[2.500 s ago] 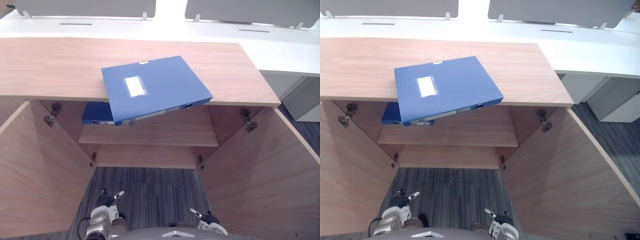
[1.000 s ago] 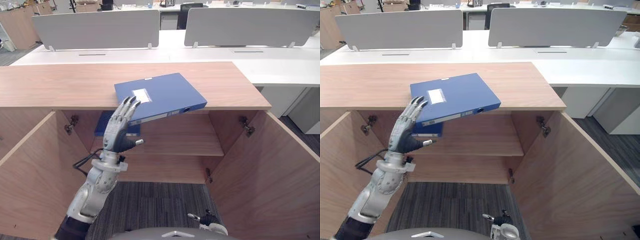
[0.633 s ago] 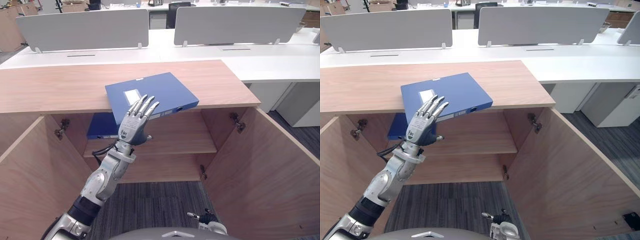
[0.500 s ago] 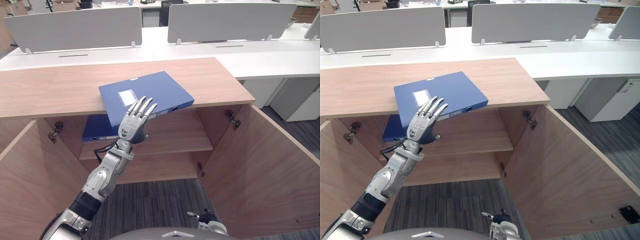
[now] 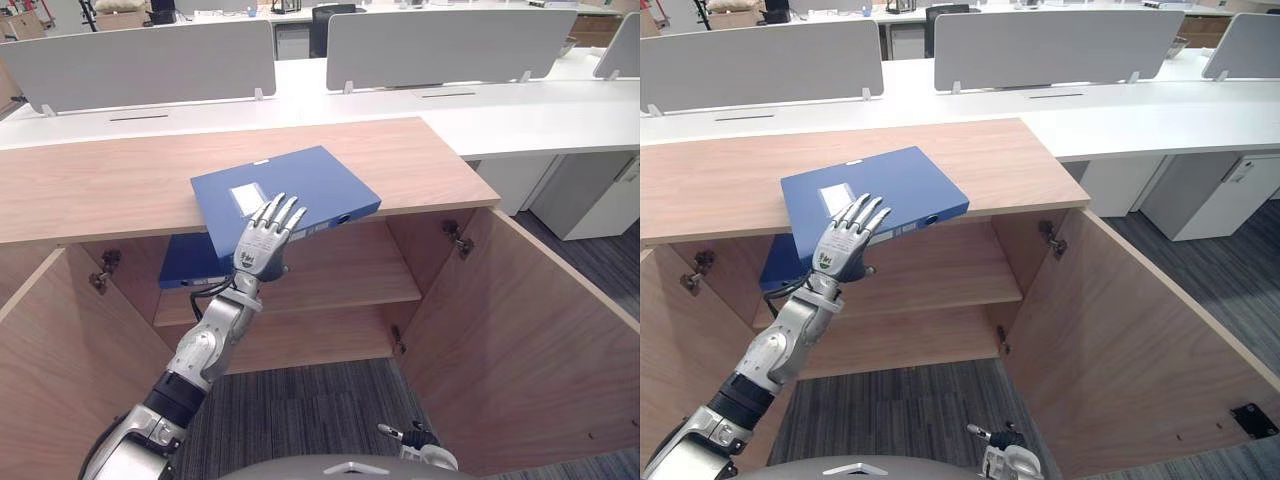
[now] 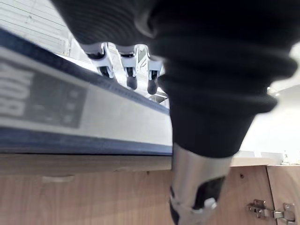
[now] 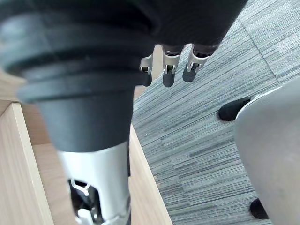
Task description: Walk over to the cabinet, pick up the folder, carry it to the office cabinet, place the folder inside the office cabinet, then close the office cabinet door
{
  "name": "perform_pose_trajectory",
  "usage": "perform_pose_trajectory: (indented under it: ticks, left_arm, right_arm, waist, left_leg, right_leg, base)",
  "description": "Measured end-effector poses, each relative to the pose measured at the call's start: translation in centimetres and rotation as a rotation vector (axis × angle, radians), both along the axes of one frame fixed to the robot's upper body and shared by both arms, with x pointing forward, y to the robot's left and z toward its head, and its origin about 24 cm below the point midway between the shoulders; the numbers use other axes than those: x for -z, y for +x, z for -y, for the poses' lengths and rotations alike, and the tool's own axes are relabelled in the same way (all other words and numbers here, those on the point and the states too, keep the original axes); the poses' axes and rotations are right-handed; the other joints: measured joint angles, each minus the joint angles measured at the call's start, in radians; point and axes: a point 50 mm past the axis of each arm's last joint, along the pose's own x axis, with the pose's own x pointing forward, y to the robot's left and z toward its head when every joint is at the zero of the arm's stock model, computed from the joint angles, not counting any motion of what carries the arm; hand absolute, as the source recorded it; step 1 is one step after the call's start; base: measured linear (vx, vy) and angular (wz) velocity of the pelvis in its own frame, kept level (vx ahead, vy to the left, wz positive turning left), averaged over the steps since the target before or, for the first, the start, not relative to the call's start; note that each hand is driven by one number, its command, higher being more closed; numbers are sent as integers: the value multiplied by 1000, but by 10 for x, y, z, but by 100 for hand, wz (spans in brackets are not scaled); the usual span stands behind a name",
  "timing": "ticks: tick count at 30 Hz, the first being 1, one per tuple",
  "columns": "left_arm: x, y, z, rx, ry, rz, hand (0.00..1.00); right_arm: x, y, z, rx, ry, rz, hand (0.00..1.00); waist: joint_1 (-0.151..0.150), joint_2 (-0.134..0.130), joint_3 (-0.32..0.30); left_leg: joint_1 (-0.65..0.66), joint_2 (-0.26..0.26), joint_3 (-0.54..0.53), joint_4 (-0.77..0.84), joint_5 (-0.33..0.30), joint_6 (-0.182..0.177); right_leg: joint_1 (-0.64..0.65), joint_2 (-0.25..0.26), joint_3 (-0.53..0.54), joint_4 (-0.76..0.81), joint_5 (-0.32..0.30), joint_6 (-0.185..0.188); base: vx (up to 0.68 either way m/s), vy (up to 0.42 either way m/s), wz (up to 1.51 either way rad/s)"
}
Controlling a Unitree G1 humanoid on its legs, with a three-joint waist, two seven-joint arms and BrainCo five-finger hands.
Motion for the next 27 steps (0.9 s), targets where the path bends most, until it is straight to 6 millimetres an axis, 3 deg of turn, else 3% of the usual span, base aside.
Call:
perform_pose_trajectory:
  ticks: [5, 6, 13, 27]
  left_arm:
    - [-3, 4, -10, -42, -4, 1, 0]
    - [-4, 5, -15, -62, -2, 3, 100]
    - [-7, 5, -35, -124, 11, 15, 100]
    - [-35, -6, -42, -103, -2, 156, 100]
  right_arm:
    - [0, -1, 0, 1, 1, -1, 0]
    - [0, -1, 0, 0, 1, -2, 0]
    - [0, 0, 0, -6, 9, 0, 0]
    - [0, -7, 8, -23, 8, -9, 0]
  waist:
    - [0, -2, 1]
    - [2, -2, 1]
    - [3, -13, 8]
    - [1, -14, 12]
  left_leg:
    - [-1, 0, -13, 0, 0, 0]
    - [-1, 0, -14, 0, 0, 0]
    - [-1, 0, -25, 0, 0, 0]
    - [-3, 0, -36, 0, -4, -4]
  right_leg:
    - [8, 0, -15, 1, 1, 2]
    - [8, 1, -16, 2, 2, 3]
    - [17, 1, -29, 0, -2, 0]
    - [23, 2, -38, -3, -10, 1]
  base:
    - [4, -28, 7]
    - [-1, -33, 3]
    - [-11, -17, 4]
    - [-7, -15, 2]
